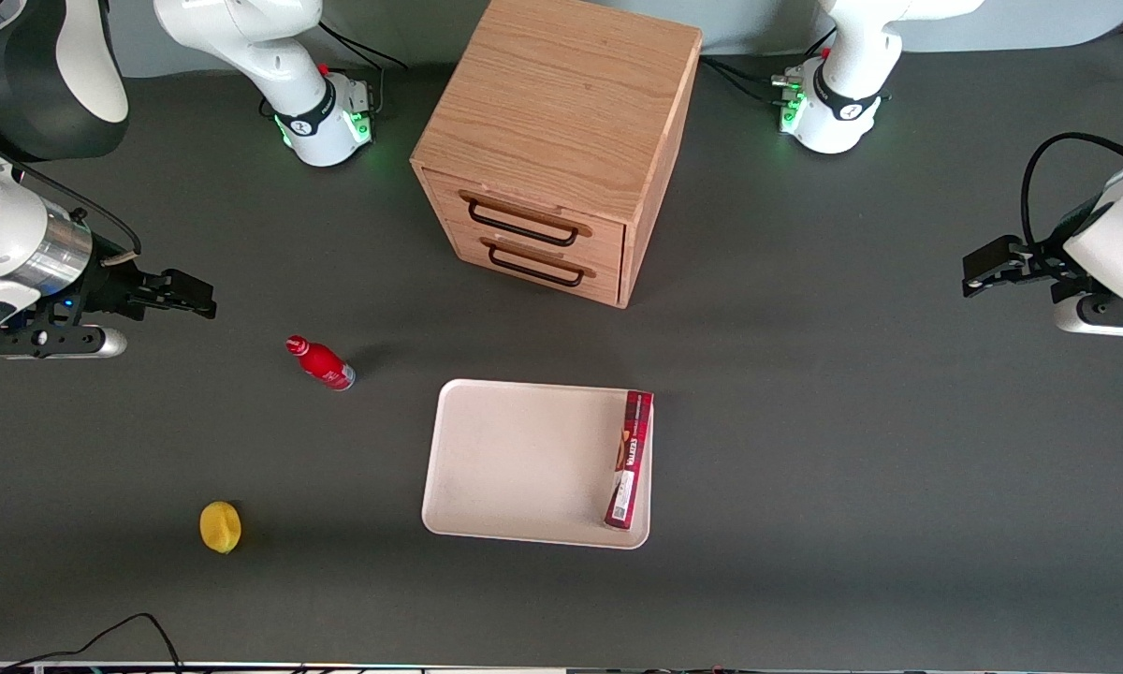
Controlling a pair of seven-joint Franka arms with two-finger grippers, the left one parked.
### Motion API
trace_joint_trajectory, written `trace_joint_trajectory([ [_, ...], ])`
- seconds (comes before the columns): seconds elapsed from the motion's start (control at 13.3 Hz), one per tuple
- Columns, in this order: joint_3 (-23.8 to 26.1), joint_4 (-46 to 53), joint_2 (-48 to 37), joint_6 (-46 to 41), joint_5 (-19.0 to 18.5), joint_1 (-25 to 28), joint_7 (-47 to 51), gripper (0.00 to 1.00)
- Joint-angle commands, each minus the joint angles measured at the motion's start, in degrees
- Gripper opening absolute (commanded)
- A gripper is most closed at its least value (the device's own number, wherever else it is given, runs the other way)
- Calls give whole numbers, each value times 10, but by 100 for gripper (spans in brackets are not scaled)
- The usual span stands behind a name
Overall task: Place coke bottle on tray
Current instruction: 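Move the open right gripper down over the red Coca-Cola bottle's cap end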
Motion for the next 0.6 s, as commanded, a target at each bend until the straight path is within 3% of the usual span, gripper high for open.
trace_joint_trajectory([
  [0.0,-11,16,3,-16,21,7,-13,100],
  [0.38,-1,-8,17,-4,9,10,18,100],
  [0.53,31,-72,23,76,3,5,27,100],
])
